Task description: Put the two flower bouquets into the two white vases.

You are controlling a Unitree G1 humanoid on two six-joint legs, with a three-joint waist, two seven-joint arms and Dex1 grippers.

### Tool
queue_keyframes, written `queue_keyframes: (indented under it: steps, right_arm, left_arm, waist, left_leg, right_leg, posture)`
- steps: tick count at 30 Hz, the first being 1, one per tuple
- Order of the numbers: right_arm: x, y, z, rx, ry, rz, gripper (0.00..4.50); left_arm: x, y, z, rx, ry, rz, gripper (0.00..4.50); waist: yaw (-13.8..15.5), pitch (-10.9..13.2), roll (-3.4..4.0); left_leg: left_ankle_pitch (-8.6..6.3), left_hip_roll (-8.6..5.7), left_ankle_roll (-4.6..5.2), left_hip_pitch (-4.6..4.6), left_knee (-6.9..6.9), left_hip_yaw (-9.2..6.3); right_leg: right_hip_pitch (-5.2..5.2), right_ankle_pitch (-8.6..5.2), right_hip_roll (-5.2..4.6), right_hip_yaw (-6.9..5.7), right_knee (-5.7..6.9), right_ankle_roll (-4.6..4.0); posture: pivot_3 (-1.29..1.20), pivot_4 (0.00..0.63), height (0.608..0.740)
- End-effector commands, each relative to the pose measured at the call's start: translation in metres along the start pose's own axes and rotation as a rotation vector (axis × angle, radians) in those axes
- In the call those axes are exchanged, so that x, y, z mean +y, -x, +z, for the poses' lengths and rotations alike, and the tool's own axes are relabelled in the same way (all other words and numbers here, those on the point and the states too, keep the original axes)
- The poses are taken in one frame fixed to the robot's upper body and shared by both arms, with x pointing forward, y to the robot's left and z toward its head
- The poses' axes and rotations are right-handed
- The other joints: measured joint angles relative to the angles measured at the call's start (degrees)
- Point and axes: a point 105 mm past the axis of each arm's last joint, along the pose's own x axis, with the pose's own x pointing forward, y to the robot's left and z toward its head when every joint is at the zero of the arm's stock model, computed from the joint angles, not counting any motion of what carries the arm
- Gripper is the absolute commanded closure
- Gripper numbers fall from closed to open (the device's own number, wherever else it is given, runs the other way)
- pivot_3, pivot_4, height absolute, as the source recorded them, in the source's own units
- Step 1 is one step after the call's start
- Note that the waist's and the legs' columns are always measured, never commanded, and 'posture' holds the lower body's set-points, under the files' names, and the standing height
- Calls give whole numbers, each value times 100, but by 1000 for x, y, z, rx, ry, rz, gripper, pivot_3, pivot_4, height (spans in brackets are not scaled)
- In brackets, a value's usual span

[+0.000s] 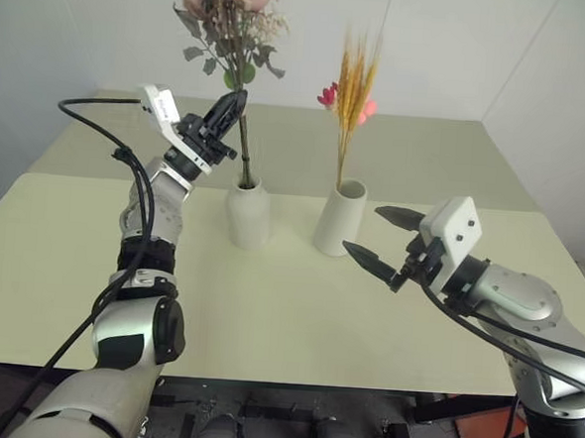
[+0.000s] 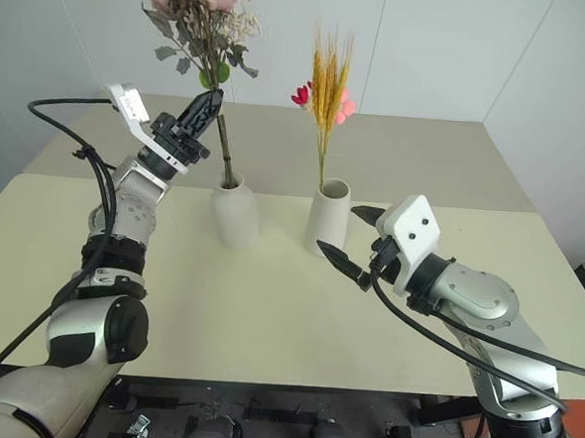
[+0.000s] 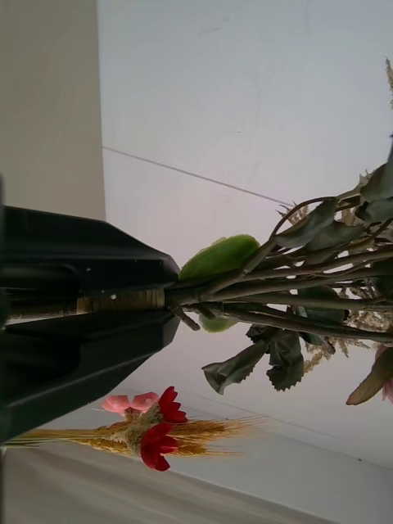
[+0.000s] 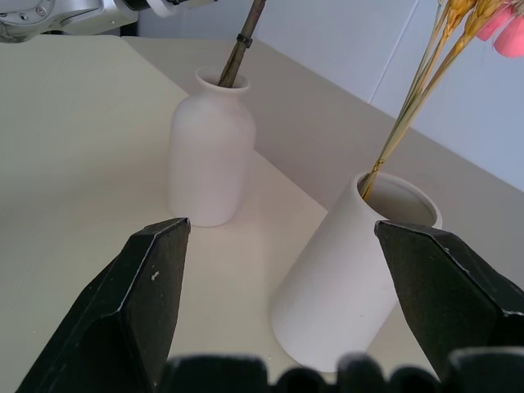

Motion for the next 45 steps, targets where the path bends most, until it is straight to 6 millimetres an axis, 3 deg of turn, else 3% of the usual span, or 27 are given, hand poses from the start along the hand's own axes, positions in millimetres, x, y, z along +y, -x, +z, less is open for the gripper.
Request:
queue_keyframes:
  steps: [1,9,18,23,26,28,33,37,39,41,45]
  right_arm:
    - [-5,7,15,-49,44,-26,246]
    - [1,10,18,-57,21,33,246]
    - [-2,8,16,-50,37,31,246]
    - [-3,7,14,-47,36,32,246]
    - [-3,6,14,-47,41,39,246]
    - [-3,5,13,-44,45,43,246]
    - [-5,5,13,-38,50,48,246]
    - [-14,15,9,0,57,39,246]
    - [-24,27,5,37,65,25,246]
    - [-31,37,3,62,71,19,246]
    - [-52,61,-4,148,89,-9,246]
  left_arm:
    - [-2,1,0,-10,-54,-12,4440]
    - [-12,9,-2,-9,-76,-62,4440]
    - [-26,30,13,-64,-52,-118,1542]
    - [-34,55,3,19,-33,-119,19]
    - [-31,69,-8,127,-76,-83,19]
    - [-27,78,-1,142,-81,-54,19]
    - [-24,115,26,199,-162,-14,19]
    - [-41,120,73,116,-212,-40,19]
    - [-51,124,85,181,-280,-95,19]
    - [-58,128,85,273,-330,-147,19]
    - [-74,143,64,597,-502,-329,19]
  waist:
    - [1,0,0]
    - [-3,0,0]
    - [-24,0,0]
    - [-19,0,1]
    - [-9,0,1]
    - [-4,0,1]
    - [-63,-1,2]
    - [-33,0,1]
    - [12,-1,0]
    - [21,-2,1]
    - [10,-2,2]
  left_leg:
    - [0,0,0,1,0,0]
    - [0,1,0,1,0,0]
    - [0,2,0,3,0,0]
    - [0,3,0,7,1,0]
    - [0,3,0,10,3,0]
    - [0,3,0,12,3,-1]
    - [0,8,0,12,0,1]
    - [0,12,0,10,1,1]
    - [0,12,0,11,4,0]
    - [0,10,0,12,3,2]
    - [0,11,0,20,-6,13]
  right_leg:
    - [1,0,0,0,0,0]
    - [0,0,0,0,1,0]
    - [1,0,0,2,2,0]
    - [1,0,1,3,7,0]
    - [4,0,1,3,10,0]
    - [5,0,1,3,11,0]
    - [1,-1,3,4,8,-1]
    - [-1,-1,3,3,10,-3]
    - [6,-1,2,-1,9,-3]
    - [9,-2,1,-2,4,-2]
    - [10,-6,2,2,2,-7]
  posture:
    - [0,150,740]
    - [0,150,740]
    - [0,150,740]
    - [0,150,740]
    - [0,150,740]
    - [0,150,740]
    - [0,150,740]
    - [0,150,740]
    - [0,150,740]
    - [0,150,740]
    - [0,150,740]
